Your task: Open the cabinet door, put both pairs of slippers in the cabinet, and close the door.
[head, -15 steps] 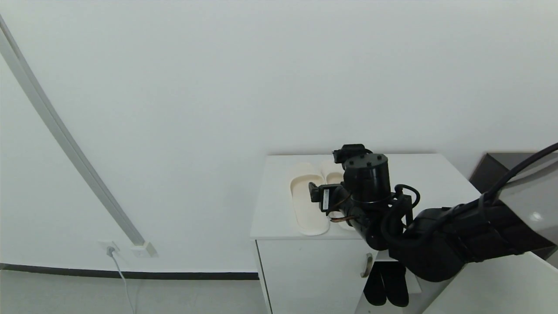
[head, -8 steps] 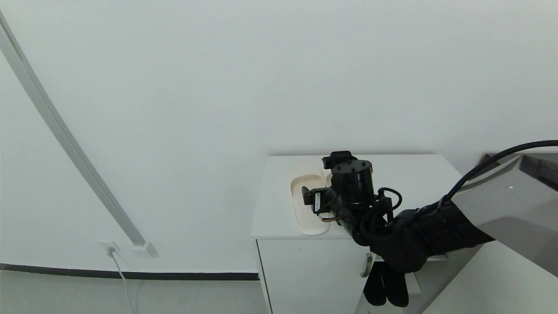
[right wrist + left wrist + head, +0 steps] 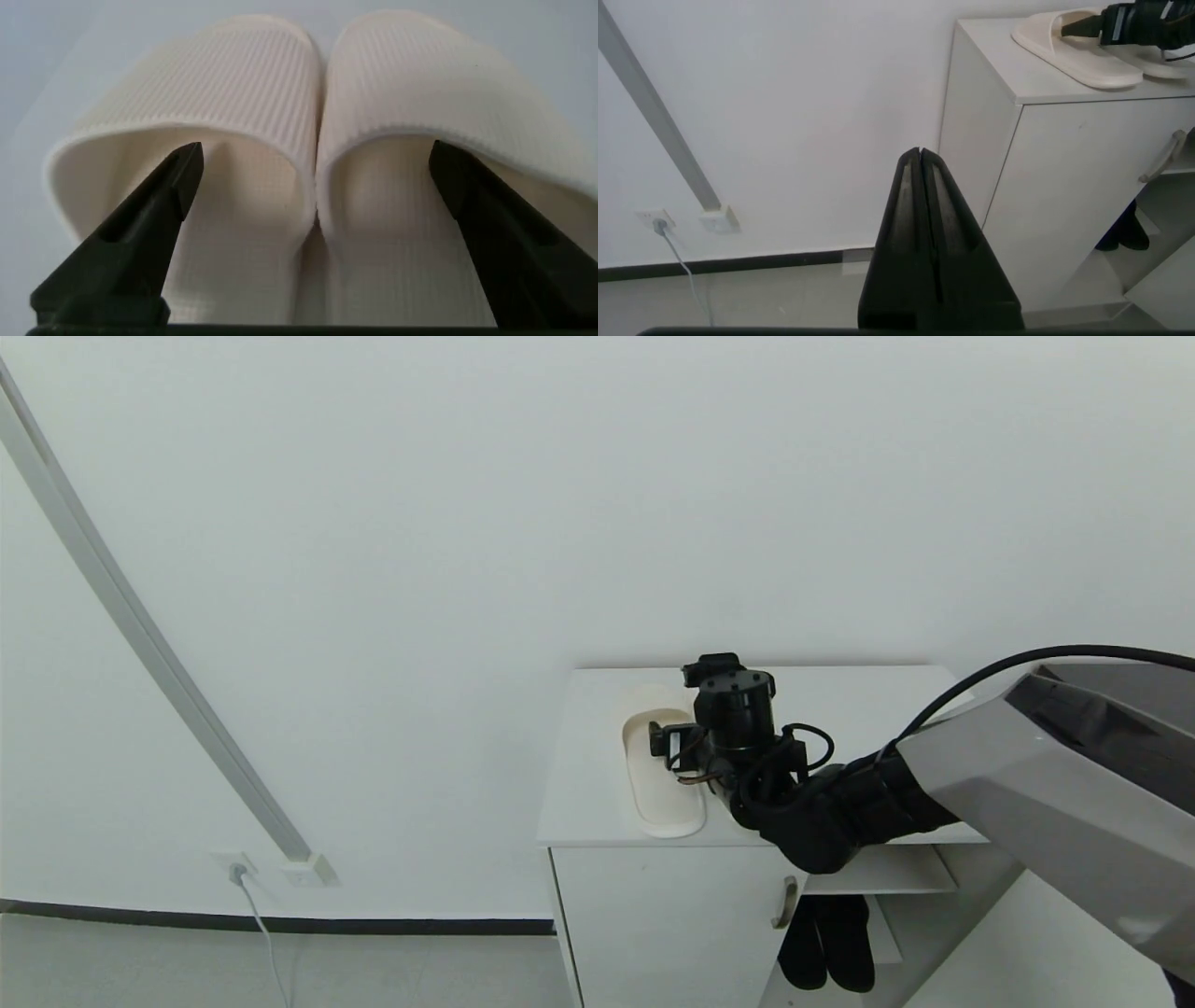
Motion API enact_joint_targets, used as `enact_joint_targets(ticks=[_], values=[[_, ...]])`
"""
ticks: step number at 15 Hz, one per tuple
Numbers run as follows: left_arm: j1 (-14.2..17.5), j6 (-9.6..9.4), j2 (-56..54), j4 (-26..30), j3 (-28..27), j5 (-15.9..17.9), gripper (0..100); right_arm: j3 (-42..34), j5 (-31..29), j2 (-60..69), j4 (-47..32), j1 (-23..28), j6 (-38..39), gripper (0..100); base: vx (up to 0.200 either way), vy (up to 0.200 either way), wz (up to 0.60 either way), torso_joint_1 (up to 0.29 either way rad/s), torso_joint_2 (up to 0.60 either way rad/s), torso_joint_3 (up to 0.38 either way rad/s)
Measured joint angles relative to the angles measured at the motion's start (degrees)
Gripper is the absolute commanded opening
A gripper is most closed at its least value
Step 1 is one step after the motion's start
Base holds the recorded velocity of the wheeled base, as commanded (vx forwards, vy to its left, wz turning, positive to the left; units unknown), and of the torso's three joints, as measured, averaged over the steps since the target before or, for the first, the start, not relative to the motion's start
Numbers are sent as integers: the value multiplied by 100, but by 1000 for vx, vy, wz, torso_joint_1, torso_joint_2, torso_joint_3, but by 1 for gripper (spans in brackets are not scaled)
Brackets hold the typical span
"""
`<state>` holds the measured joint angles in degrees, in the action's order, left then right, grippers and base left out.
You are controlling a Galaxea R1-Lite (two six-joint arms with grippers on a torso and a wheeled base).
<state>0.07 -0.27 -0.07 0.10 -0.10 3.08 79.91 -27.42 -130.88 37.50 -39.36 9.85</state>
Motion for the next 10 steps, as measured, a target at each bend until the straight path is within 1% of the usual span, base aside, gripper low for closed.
enact_joint_targets(ticks=[4,5,10], values=[[-5,2,0,0,0,0,0,327,0,-148,-79,63,-197,100,0,0,0,0,0,0],[-5,0,0,0,0,0,0,368,2,-173,-74,61,-239,0,0,0,0,0,0,0],[-5,2,0,0,0,0,0,418,2,-236,-72,63,-255,0,0,0,0,0,0,0]])
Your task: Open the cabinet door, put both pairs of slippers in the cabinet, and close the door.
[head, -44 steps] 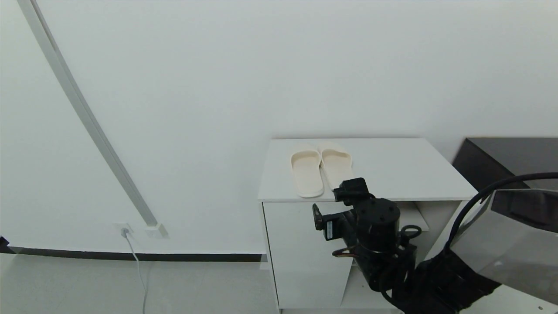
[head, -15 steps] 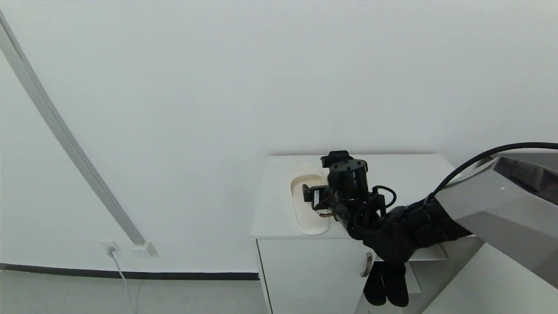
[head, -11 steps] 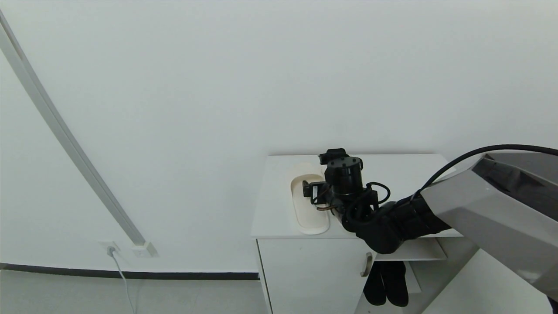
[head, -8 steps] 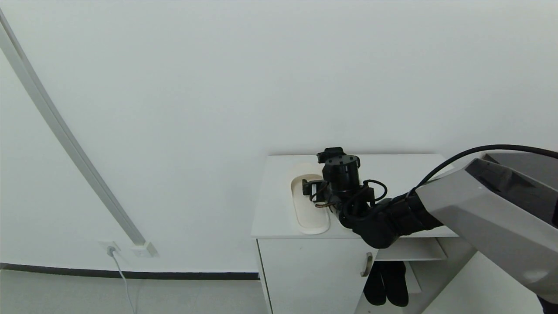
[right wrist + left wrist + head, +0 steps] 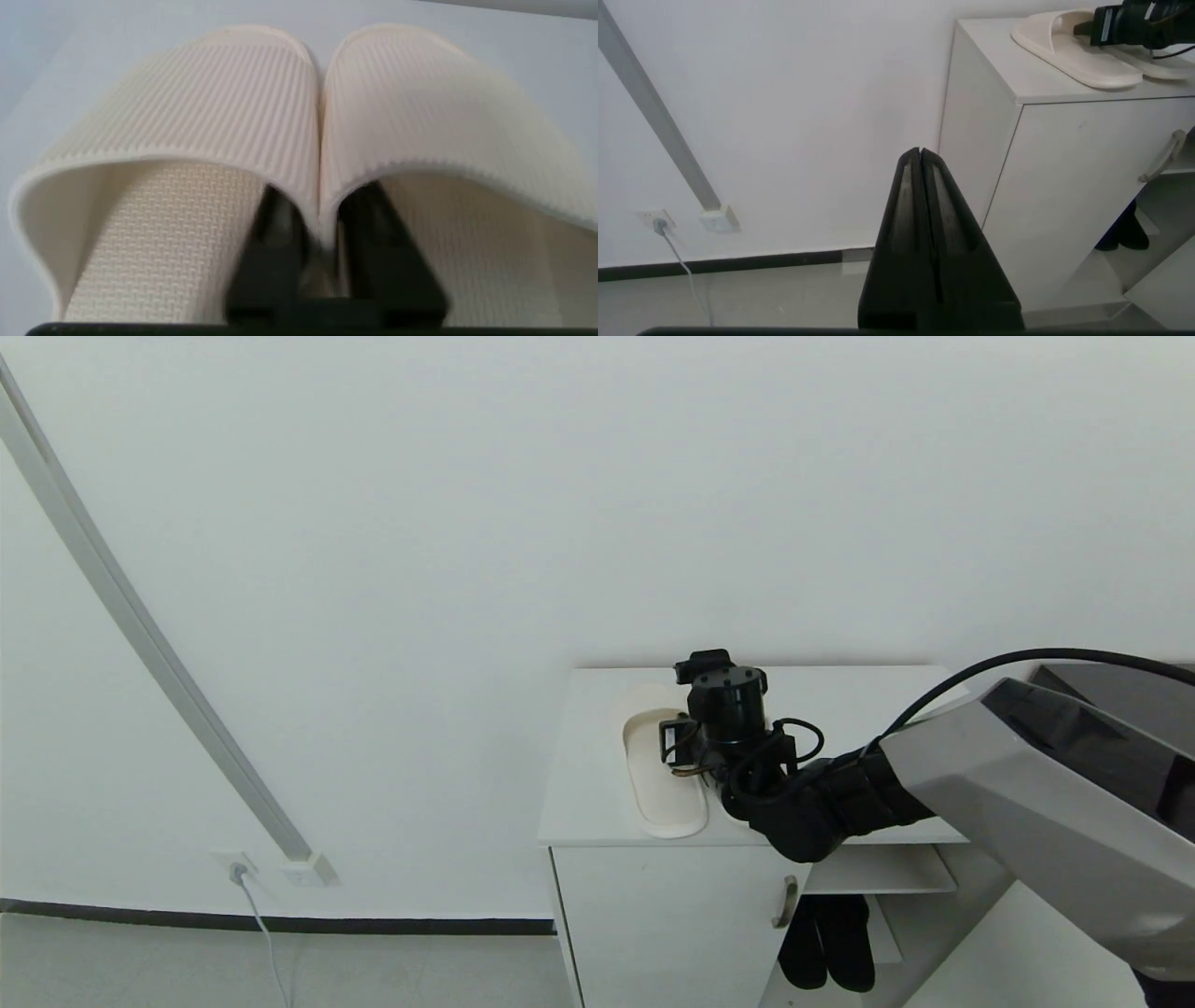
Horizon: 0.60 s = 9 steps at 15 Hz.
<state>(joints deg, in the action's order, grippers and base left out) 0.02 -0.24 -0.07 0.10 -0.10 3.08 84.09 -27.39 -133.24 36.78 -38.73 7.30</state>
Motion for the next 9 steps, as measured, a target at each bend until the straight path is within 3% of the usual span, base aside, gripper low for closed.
enact_joint_targets(ticks=[9], values=[[0,-2,0,0,0,-18,0,-154,16,157,-7,-35,-24,0,0,0,0,0,0,0]])
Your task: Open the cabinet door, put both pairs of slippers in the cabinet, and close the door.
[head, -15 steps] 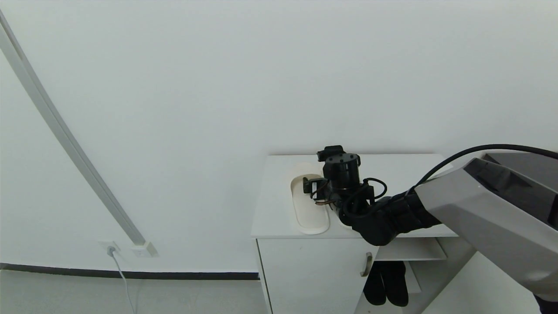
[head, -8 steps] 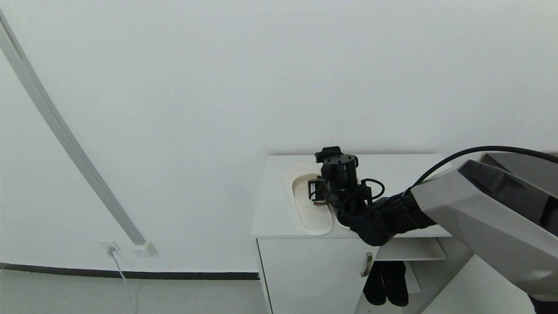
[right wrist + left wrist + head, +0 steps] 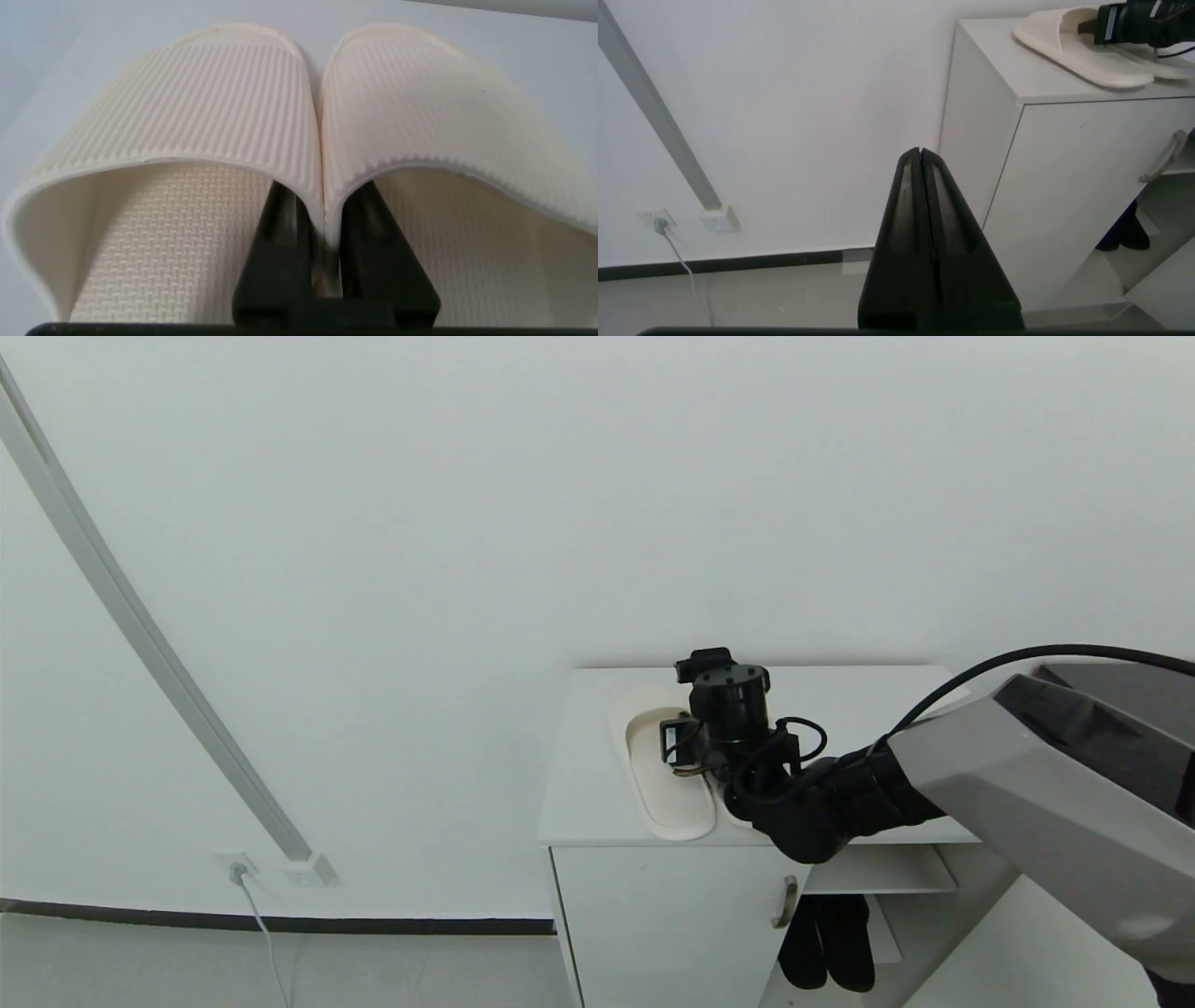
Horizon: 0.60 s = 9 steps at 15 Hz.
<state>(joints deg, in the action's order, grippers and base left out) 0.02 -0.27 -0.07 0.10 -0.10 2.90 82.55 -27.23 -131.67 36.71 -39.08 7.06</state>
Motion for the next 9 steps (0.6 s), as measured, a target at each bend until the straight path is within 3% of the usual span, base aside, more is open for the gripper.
enact_joint_targets(ticks=[4,9], values=[[0,-5,0,0,0,7,0,-784,435,730,29,-16,-41,0,0,0,0,0,0,0],[5,-6,0,0,0,10,0,-2556,896,2406,43,-385,-35,0,0,0,0,0,0,0]])
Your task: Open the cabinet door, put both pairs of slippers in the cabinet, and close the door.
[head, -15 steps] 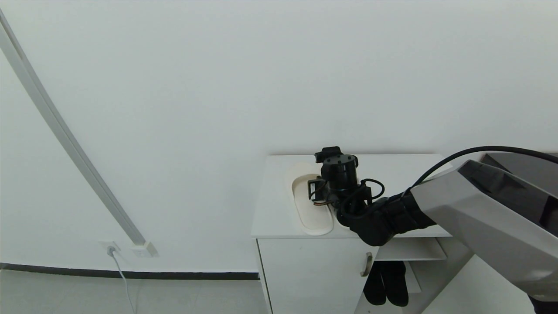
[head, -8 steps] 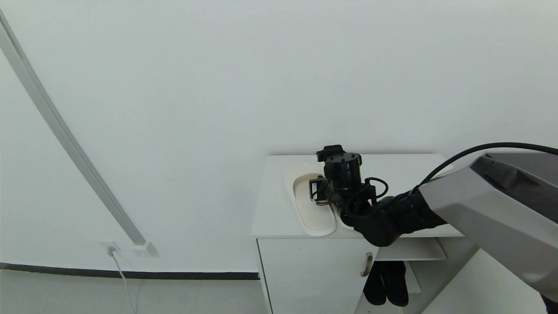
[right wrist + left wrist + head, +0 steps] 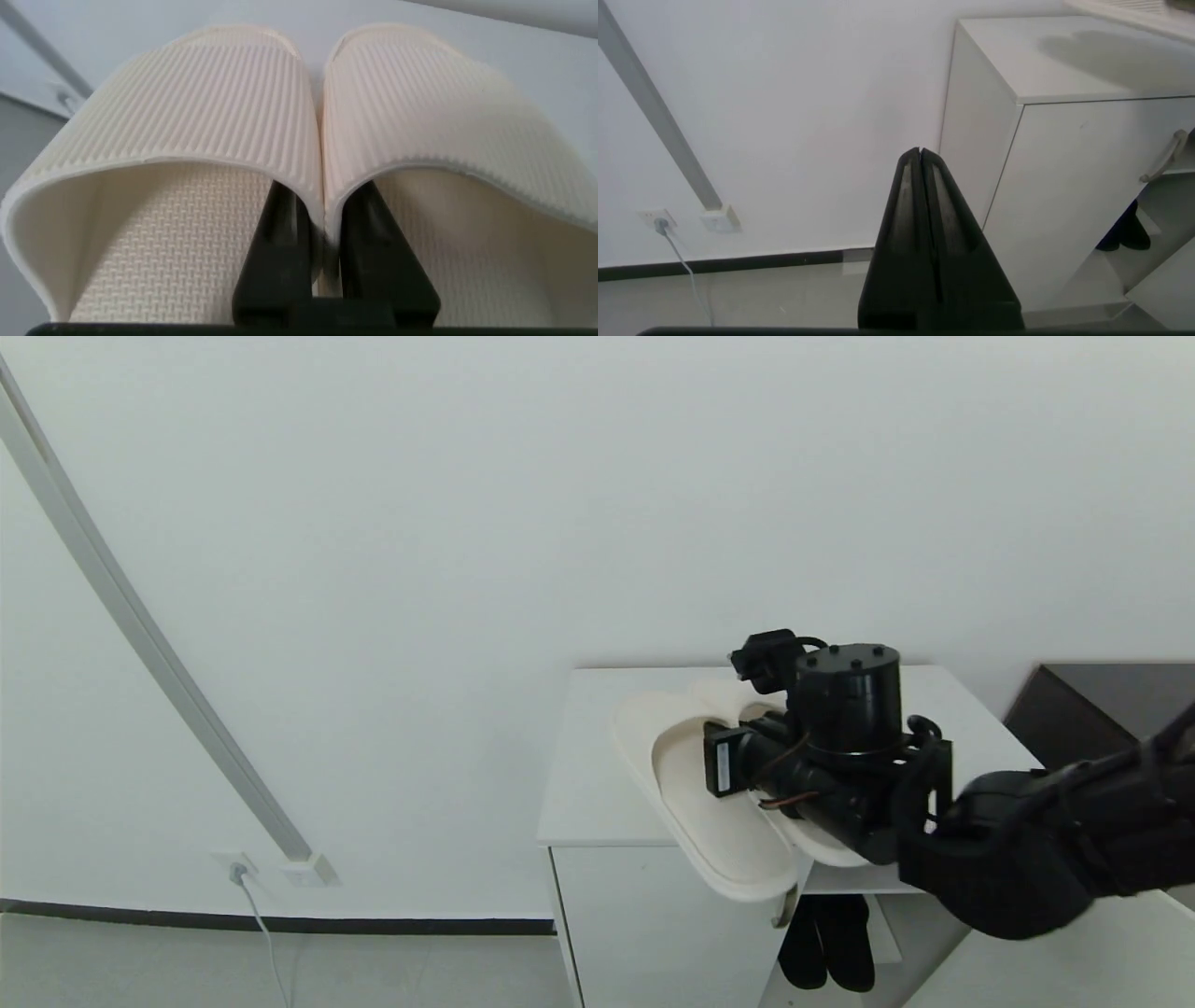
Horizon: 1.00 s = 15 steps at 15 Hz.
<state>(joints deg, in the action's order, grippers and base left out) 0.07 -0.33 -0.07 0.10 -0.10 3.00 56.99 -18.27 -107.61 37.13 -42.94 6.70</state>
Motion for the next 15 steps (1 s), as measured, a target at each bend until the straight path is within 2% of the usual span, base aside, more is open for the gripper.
enact_joint_targets(ticks=[4,6,13,15], values=[[-5,0,0,0,0,0,0,-1421,293,1226,0,-315,44,0,0,0,0,0,0,0],[-5,0,0,0,0,1,0,-1832,389,1729,-18,-488,55,0,0,0,0,0,0,0],[-5,0,0,0,0,9,0,-2142,374,2057,-11,-761,57,0,0,0,0,0,0,0],[-5,-2,0,0,0,9,0,-2152,372,2021,0,-767,57,0,-200,0,0,7,5,0]])
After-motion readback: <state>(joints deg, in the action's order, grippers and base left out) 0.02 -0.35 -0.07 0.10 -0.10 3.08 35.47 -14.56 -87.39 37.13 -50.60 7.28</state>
